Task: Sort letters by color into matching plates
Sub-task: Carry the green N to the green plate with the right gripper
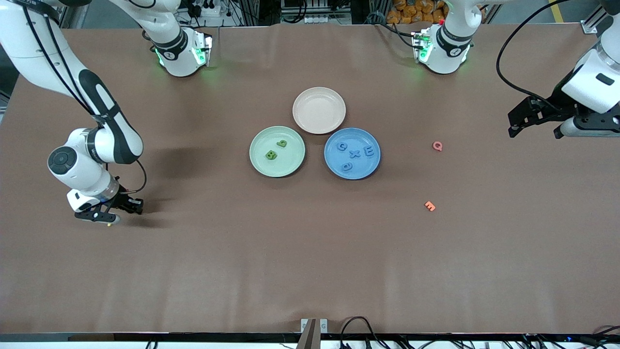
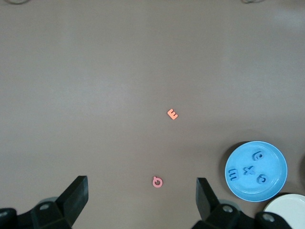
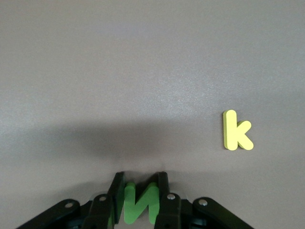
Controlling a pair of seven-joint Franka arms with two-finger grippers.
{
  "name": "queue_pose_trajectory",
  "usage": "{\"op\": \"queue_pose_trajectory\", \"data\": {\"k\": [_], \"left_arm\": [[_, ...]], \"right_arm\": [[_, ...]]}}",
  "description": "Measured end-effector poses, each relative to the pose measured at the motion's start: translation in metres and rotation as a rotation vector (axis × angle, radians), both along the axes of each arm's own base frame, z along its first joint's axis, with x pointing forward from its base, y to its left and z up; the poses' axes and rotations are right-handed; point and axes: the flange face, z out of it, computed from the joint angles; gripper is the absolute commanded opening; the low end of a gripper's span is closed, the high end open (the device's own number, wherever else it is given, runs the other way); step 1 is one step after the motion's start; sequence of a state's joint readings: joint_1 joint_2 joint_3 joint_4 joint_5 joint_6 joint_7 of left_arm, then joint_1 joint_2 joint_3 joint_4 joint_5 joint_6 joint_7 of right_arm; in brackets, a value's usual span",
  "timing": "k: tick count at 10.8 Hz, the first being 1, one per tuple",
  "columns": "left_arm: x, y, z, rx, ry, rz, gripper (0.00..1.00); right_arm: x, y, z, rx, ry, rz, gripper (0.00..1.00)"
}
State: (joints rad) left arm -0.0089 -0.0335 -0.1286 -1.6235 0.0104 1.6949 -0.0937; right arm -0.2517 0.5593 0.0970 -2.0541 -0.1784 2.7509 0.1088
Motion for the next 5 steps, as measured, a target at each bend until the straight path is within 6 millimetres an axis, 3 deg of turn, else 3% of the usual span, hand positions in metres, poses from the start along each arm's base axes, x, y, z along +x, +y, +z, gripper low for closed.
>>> {"op": "queue_pose_trajectory", "data": {"k": [3, 5], "left_arm": [[0.000, 0.000, 0.000, 0.000, 0.000, 0.001, 1.00], [0.000, 0.002, 0.000, 0.000, 0.000, 0.003, 1.00]], "right_arm": [[0.004, 0.017, 0.005, 0.014, 0.008, 0.024, 0.05], [0.007, 0.032, 0.022, 0.020, 0.039, 0.030, 0.05]]}}
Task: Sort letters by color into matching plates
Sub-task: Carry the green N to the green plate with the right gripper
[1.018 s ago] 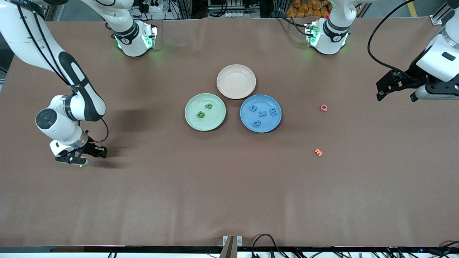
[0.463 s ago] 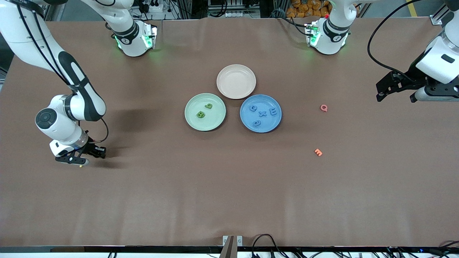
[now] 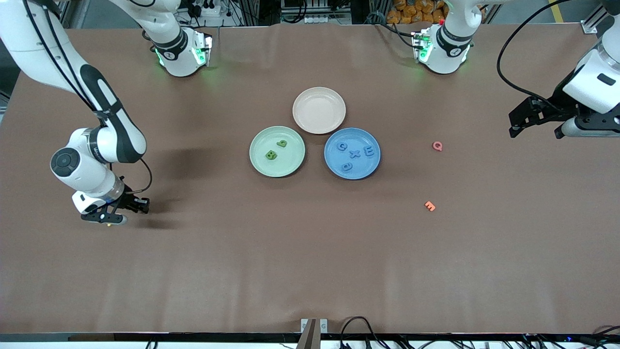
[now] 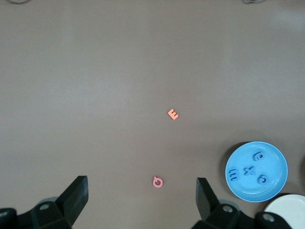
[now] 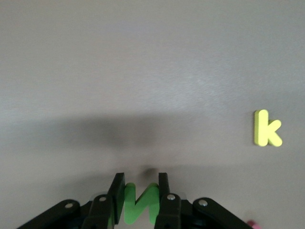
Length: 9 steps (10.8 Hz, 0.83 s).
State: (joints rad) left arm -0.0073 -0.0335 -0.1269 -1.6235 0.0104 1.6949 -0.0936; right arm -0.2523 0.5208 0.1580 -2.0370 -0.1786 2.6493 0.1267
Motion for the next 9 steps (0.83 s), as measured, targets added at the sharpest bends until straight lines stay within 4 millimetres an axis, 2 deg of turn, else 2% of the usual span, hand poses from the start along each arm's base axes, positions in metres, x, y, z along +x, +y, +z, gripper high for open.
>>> {"op": "queue_pose_trajectory", "data": {"k": [1, 3, 6, 9], "left_arm": [[0.000, 0.000, 0.000, 0.000, 0.000, 0.000, 1.00], [0.000, 0.000, 0.000, 0.000, 0.000, 0.001, 1.00], [0.000, 0.001, 0.000, 0.000, 0.000, 0.003, 1.00], [0.000, 0.002, 0.000, 0.000, 0.000, 0.004, 1.00]], "right_arm": [[0.001, 0.012, 0.011, 0.002, 0.012, -0.012, 0.05], [0.000, 0.057, 0.031, 0.002, 0.037, -0.036, 0.05], [-0.012, 0.149, 0.056, -0.010, 0.074, -0.039, 0.05], [-0.038, 0.237, 0.073, -0.007, 0.094, -0.009, 0.06]]}}
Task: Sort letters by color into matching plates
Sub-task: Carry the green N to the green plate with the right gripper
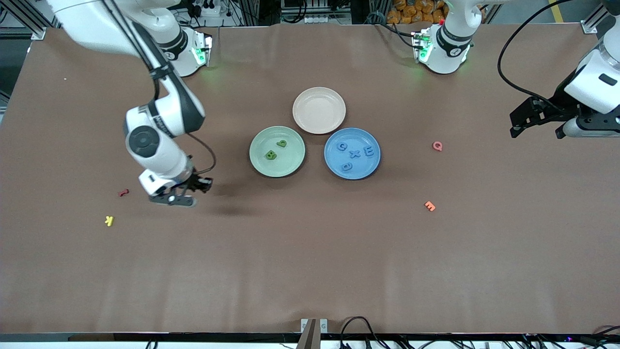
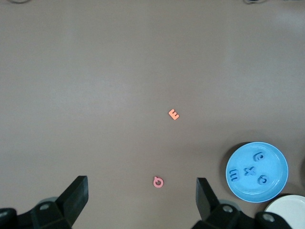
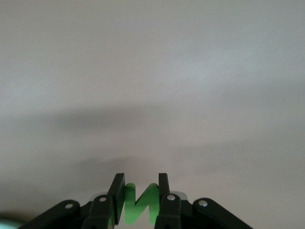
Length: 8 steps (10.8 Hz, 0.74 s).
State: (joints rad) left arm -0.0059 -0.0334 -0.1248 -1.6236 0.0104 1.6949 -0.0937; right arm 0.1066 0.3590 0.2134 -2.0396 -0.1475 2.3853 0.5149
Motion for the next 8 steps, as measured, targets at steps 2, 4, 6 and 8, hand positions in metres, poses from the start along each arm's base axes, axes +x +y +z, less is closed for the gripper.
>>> {"op": "queue_pose_trajectory", "data": {"k": [2, 4, 6, 8], "left_arm": [[0.001, 0.001, -0.001, 0.000, 0.002, 0.002, 1.00], [0.001, 0.002, -0.002, 0.000, 0.004, 0.003, 1.00], [0.002, 0.003, -0.004, 0.000, 0.007, 0.005, 1.00], [0.003, 0.003, -0.004, -0.006, 0.008, 0.006, 1.00]], "right_arm": [[-0.025, 0.061, 0.007, 0.004, 0.005, 0.035, 0.06], [-0.055, 0.119, 0.009, 0.005, 0.002, 0.074, 0.06], [-0.081, 0.157, 0.008, 0.006, 0.009, 0.104, 0.06], [-0.102, 0.179, 0.004, 0.001, 0.017, 0.128, 0.06]]}}
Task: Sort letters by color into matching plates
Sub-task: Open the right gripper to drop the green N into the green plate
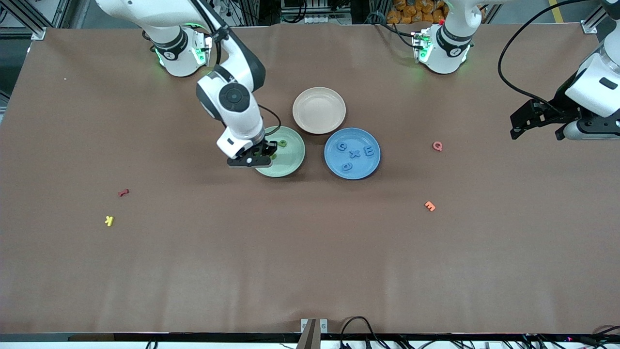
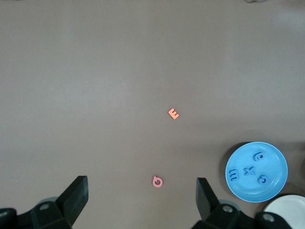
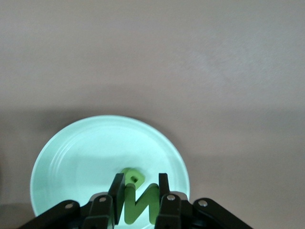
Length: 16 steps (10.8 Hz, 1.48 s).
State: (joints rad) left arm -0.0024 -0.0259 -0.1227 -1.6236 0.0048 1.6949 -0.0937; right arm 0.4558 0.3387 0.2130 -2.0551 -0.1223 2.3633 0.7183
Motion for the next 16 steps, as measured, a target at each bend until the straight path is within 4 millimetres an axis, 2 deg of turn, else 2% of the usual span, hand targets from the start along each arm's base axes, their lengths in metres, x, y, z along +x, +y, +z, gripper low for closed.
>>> {"op": "queue_pose_trajectory", "data": {"k": [1, 2, 3, 4, 7, 11, 13, 16], "left_arm": [[0.000, 0.000, 0.000, -0.002, 0.000, 0.000, 1.00], [0.000, 0.000, 0.000, -0.002, 0.001, 0.001, 1.00], [0.000, 0.000, 0.000, -0.003, 0.001, 0.001, 1.00], [0.000, 0.000, 0.000, -0.003, 0.001, 0.001, 1.00], [0.000, 0.001, 0.000, -0.003, 0.001, 0.002, 1.00], [0.000, 0.003, 0.000, -0.003, 0.001, 0.006, 1.00], [0.001, 0.003, 0.000, -0.003, 0.001, 0.006, 1.00], [0.001, 0.003, -0.001, -0.003, 0.001, 0.006, 1.00]], "right_arm": [[-0.009, 0.010, -0.001, -0.002, 0.002, 0.010, 0.06], [-0.018, 0.020, -0.004, -0.004, 0.006, 0.018, 0.11], [-0.027, 0.028, -0.007, -0.008, 0.011, 0.021, 0.87], [-0.033, 0.034, -0.010, -0.011, 0.015, 0.023, 1.00], [-0.035, 0.038, -0.010, -0.009, 0.012, 0.014, 1.00], [-0.019, 0.031, -0.002, -0.002, -0.008, -0.015, 1.00], [0.006, 0.004, 0.001, -0.006, -0.018, -0.036, 1.00], [0.056, -0.066, 0.003, -0.035, -0.039, -0.033, 1.00]]}}
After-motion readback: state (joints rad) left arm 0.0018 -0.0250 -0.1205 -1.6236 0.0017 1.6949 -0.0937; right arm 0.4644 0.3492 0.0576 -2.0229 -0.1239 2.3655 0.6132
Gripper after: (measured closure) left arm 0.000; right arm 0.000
